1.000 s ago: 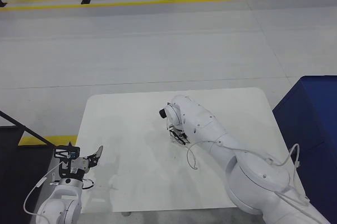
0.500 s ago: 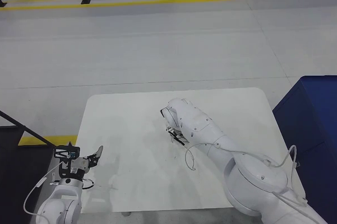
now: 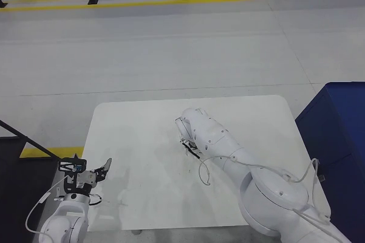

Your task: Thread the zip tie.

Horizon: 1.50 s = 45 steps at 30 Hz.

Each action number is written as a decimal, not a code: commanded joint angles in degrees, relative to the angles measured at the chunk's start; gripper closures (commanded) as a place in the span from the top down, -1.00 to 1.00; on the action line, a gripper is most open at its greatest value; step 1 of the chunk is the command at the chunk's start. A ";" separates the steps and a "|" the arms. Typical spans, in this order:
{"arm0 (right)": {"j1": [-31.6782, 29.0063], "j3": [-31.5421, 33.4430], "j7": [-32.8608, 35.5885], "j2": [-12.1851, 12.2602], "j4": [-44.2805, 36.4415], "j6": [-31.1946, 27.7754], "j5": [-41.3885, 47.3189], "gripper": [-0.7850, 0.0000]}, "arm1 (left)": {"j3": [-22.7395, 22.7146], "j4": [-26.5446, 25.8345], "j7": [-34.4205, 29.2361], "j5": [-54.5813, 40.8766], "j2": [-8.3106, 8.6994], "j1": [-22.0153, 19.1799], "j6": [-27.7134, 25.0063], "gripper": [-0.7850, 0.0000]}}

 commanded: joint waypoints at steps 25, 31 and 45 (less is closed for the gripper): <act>2.75 5.16 3.21 0.62 -0.56 -8.84 2.47 -1.00 | 0.00 0.00 0.00 0.00 0.00 0.00 0.00 1.00; 0.61 4.41 1.58 0.55 -1.88 -5.49 -0.64 -0.47 | 0.00 0.00 0.00 0.00 0.00 0.00 0.00 1.00; -0.31 4.89 -0.57 -0.30 0.22 -3.97 -3.20 -0.41 | 0.00 0.00 0.00 0.00 0.00 0.00 0.00 1.00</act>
